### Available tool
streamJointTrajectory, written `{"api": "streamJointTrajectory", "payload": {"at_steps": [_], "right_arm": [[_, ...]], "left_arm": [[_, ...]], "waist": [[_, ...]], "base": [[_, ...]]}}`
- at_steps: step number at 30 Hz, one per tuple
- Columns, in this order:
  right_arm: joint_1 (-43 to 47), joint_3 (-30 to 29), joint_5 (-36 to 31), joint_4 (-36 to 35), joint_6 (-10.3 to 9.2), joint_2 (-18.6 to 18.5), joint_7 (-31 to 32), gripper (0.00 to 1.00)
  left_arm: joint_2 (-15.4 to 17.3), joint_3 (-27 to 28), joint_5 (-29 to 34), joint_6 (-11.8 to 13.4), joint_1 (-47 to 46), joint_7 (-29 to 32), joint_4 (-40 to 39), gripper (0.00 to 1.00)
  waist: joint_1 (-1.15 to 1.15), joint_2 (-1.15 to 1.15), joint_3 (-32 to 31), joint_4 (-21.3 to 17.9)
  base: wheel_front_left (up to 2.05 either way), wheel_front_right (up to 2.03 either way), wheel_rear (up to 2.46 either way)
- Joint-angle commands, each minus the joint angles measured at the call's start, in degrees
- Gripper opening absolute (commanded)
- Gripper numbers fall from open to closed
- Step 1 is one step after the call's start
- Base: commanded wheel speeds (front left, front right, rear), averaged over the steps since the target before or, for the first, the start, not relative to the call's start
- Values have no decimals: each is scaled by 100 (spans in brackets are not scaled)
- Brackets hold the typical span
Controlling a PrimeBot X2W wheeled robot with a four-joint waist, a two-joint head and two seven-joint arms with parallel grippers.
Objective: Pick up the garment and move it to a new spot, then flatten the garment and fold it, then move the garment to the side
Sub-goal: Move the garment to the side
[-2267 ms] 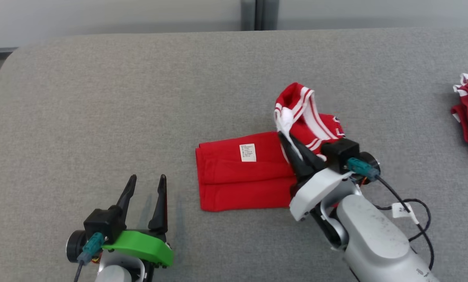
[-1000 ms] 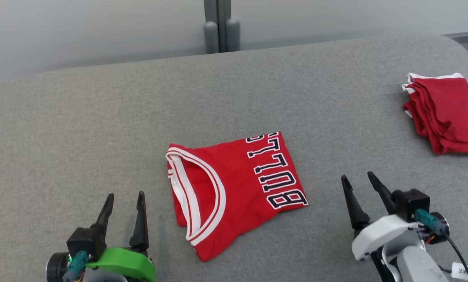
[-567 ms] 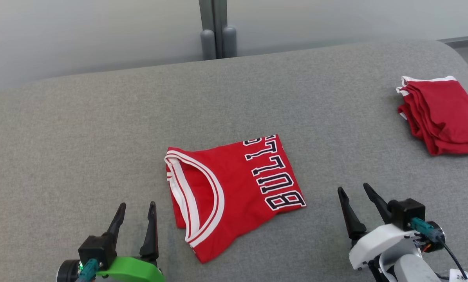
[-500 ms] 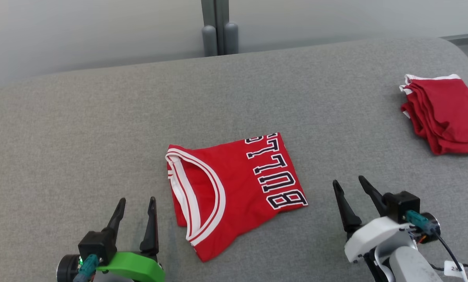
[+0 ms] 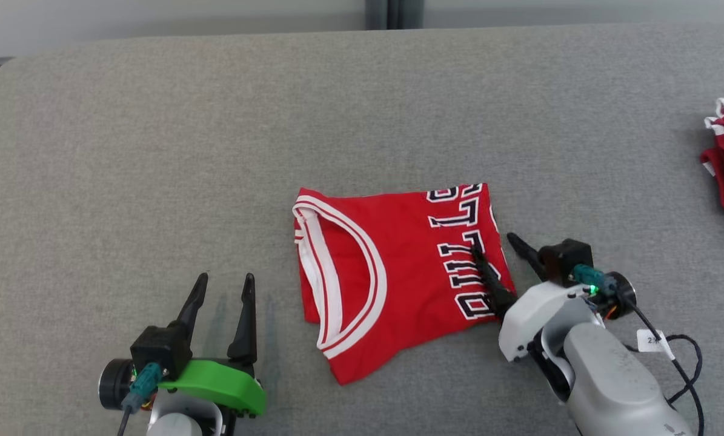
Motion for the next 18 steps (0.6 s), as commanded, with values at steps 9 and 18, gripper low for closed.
{"api": "streamJointTrajectory", "payload": {"at_steps": [9,18], "right_arm": [[-30,136,307,642,-19,-58,24,0],[226,-448,81,172,-17,-39,-9,0]], "left_arm": [[19,83,82,-36,46,1,-26,100],[19,-75,236,-38,26,1,-191,100]], "waist": [[0,0,1,-262],[0,0,-184,-1738]], "base": [[0,0,0],[0,0,0]]}}
